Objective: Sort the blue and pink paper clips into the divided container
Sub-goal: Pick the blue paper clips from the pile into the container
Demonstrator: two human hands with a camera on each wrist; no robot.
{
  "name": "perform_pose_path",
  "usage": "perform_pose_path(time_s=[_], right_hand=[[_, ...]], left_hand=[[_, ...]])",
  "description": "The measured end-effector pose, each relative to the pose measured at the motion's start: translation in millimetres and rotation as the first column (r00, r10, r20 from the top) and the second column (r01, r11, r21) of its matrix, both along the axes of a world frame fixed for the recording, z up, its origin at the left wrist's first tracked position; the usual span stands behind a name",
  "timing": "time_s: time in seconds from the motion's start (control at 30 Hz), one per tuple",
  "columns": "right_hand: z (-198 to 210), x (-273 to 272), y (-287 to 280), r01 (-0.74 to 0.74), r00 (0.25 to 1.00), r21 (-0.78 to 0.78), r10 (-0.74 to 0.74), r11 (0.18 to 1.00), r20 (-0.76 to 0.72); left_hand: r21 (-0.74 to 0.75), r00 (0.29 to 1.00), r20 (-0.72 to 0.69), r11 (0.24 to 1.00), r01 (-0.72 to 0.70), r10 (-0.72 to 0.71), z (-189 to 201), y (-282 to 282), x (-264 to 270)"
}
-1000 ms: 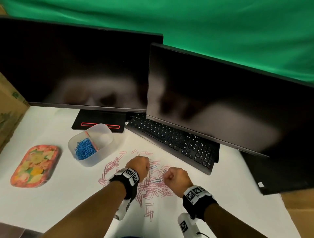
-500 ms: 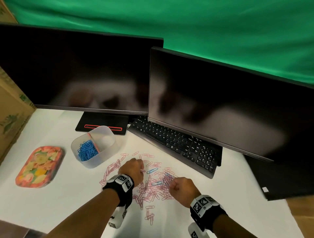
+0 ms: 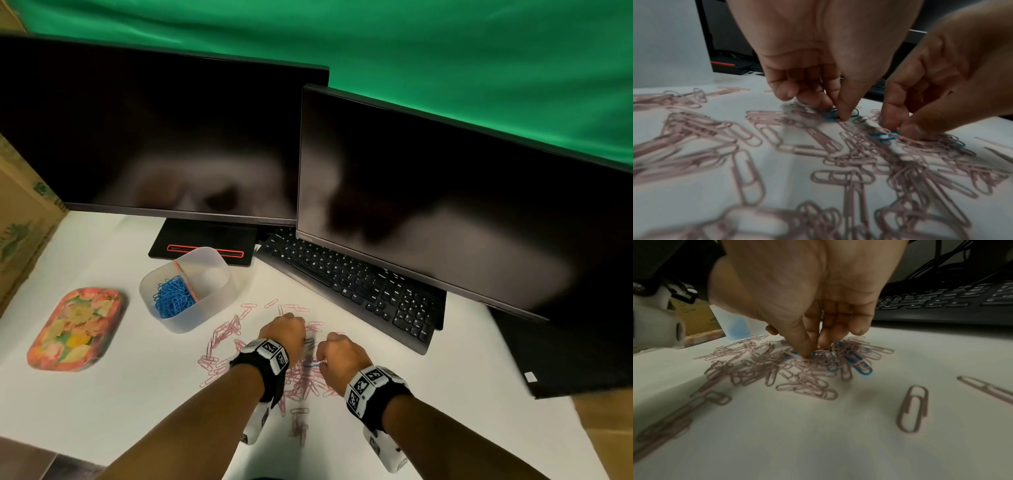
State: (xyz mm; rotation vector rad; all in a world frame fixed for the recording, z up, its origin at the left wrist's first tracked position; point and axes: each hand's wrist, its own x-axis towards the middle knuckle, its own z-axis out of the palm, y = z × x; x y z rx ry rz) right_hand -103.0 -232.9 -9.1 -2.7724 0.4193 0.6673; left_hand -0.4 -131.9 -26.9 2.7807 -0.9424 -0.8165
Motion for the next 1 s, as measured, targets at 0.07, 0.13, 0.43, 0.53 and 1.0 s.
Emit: perform_pose_path(time_s=[0.07, 0.13, 0.43, 0.53, 1.0], right_hand=[[-1.5, 4.1, 2.7, 0.004, 0.998, -0.025, -0.006, 1.0, -0.055], [-0.2, 5.7, 4.6, 0.0, 0.995, -0.06, -0.006, 0.998, -0.098], [4.3, 0.5, 2.7, -0.033, 0.999, 0.148, 0.026, 0.988, 0.046], [6.8, 3.9, 5.2, 0.018, 1.0, 0.17, -0.019, 0.985, 0.004], [4.8, 4.9, 8.8, 0.118, 0.99, 0.141, -0.107, 0.983, -0.087]], left_hand=[[-0.039, 0.999, -0.025, 0.999, -0.038, 0.038, -0.5, 6.3, 2.5], [-0.115, 0.994, -0.056, 0.989, -0.097, 0.091, -0.8, 13.4, 5.4], [-0.352, 0.926, -0.259, 0.866, -0.355, 0.275, -4.5, 32.8, 8.2], [-0.377, 0.903, -0.308, 0.833, -0.405, 0.3, -7.0, 35.6, 8.2], [-0.406, 0.875, -0.373, 0.794, -0.453, 0.308, -10.2, 42.2, 3.2]])
